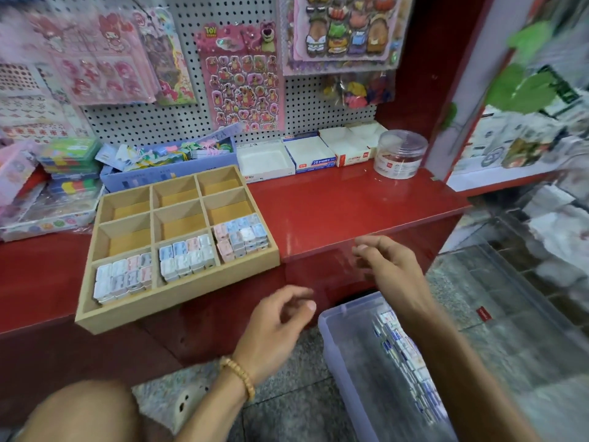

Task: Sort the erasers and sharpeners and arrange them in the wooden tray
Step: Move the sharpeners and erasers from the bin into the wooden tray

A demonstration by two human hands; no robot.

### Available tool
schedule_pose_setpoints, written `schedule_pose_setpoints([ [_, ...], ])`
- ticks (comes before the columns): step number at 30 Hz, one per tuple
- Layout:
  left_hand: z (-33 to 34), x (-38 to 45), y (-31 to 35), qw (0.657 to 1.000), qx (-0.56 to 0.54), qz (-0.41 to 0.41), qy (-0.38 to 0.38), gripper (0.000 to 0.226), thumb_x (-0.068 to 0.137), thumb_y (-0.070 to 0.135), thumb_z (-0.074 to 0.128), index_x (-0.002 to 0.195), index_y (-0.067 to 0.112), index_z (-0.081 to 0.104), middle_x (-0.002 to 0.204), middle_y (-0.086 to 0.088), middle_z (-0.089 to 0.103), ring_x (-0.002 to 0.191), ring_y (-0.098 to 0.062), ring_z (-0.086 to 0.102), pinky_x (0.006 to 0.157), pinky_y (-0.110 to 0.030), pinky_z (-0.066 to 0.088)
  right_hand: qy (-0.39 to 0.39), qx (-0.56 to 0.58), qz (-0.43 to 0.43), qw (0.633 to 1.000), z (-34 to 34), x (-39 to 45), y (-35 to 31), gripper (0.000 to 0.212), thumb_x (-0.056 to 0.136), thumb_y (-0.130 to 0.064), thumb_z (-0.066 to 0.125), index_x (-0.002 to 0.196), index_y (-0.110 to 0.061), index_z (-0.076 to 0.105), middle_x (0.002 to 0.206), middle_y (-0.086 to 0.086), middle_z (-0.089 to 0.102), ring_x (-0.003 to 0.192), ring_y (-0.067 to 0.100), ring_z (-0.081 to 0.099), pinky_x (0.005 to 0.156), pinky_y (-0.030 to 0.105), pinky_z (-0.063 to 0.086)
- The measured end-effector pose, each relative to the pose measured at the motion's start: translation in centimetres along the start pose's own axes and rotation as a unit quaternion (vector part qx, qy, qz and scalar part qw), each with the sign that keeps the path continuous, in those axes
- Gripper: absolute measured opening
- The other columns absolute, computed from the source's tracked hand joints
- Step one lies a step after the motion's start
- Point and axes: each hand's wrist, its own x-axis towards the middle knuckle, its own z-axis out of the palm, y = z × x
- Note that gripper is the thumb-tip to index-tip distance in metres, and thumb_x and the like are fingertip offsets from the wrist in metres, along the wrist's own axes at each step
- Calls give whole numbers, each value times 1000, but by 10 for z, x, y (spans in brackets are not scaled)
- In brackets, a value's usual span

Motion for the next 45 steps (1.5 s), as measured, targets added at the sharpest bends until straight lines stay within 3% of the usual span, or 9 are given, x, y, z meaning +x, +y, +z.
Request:
schedule_pose_setpoints([
  [4,55,-2,-22,998,-19,-36,-37,13,97,22,57,107,25,64,100,-4,67,88,-8,63,78,-28,53,37,-19,4,999,-36,-22,31,15,98,-18,60,109,-16,69,94,0,70,86,8,63,85,31,53],
  [10,136,13,-67,993,6,-60,-98,9,96,21,58,99,28,63,93,6,68,89,-12,66,71,-15,48,125,-32,58,990,-91,-54,106,14,96,-8,57,89,-13,69,75,-4,62,66,8,55,66,26,45],
  [16,201,46,-126,973,154,-7,-174,3,96,29,57,97,30,60,103,1,60,85,-4,60,82,-17,47,171,-78,180,966,-109,-64,212,15,95,-19,58,103,-14,71,86,-5,66,80,14,61,75,31,47],
  [21,222,61,-177,910,330,51,-247,34,98,41,48,118,18,61,116,1,56,95,-19,63,82,-31,49,231,-82,278,929,-104,-61,290,11,97,-23,57,96,-14,63,74,-7,59,78,20,59,70,32,43],
  [25,227,57,-196,864,428,147,-218,45,92,49,37,108,16,64,102,-3,64,85,-28,67,59,-36,53,302,-63,328,893,-89,-57,345,29,94,-25,63,119,-12,58,107,8,64,103,27,60,86,33,47],
  [27,230,56,-196,865,430,158,-203,43,91,46,39,105,15,65,98,-5,65,83,-30,66,56,-37,52,343,-76,346,870,-84,-52,364,46,93,-25,64,133,-4,51,129,16,55,123,30,49,104,35,38],
  [31,232,59,-198,868,433,142,-198,44,91,46,40,107,14,64,99,-8,65,87,-33,66,60,-40,52,401,-53,370,836,-82,-33,392,64,95,-33,65,143,0,40,141,18,45,133,30,39,109,34,30],
  [41,233,58,-196,873,433,115,-195,41,92,46,41,105,15,63,100,-4,66,83,-28,66,59,-35,50,400,187,451,776,-94,-5,446,49,77,-50,81,107,-13,67,92,-7,67,82,9,61,78,31,47],
  [45,233,58,-196,876,430,104,-193,42,92,47,39,105,15,63,100,-3,66,82,-26,66,59,-34,49,405,224,440,769,-94,-9,451,51,73,-43,86,108,-9,71,99,1,72,84,9,63,66,22,44],
])
